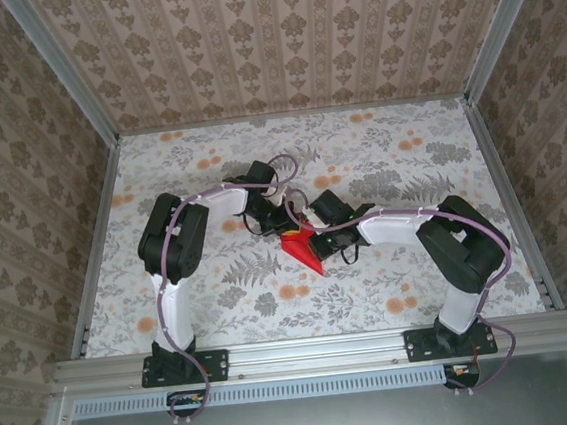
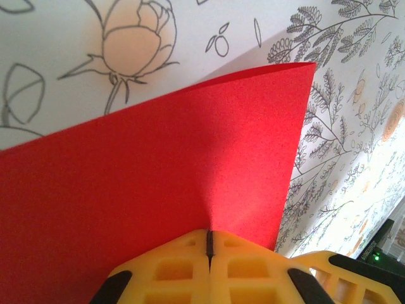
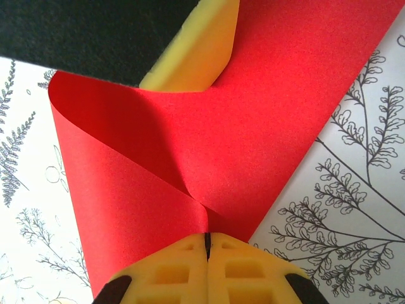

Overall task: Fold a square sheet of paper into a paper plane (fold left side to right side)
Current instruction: Third fold the triangle at the center of the table.

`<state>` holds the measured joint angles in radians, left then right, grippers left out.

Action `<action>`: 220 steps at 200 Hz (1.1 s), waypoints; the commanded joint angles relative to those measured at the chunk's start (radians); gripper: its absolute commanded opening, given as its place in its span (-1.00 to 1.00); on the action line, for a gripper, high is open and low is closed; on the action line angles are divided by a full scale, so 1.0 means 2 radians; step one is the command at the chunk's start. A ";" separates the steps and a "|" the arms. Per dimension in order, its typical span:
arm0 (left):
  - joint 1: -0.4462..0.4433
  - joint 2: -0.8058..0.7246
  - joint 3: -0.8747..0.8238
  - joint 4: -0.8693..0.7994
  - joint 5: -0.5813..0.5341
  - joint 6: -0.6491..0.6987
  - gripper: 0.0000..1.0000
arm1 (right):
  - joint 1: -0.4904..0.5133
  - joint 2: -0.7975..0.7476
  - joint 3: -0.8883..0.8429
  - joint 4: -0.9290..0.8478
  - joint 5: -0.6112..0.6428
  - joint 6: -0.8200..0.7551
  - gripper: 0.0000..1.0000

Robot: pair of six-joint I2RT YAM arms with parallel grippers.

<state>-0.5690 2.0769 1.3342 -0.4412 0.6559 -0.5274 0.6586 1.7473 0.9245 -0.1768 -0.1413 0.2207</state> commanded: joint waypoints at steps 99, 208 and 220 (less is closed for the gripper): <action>0.013 -0.046 0.061 -0.076 -0.028 0.053 -0.50 | 0.003 0.022 0.010 -0.056 -0.014 -0.010 -1.00; -0.008 -0.163 -0.138 0.059 0.040 -0.002 -0.80 | 0.006 0.027 0.016 -0.068 -0.011 -0.012 -1.00; -0.010 -0.158 -0.145 0.066 0.039 -0.007 -0.81 | 0.007 0.028 0.016 -0.067 -0.010 -0.013 -1.00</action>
<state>-0.5831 1.7584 1.0718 -0.3820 0.6956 -0.5045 0.6617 1.7641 0.9543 -0.2237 -0.1501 0.2115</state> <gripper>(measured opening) 0.097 0.051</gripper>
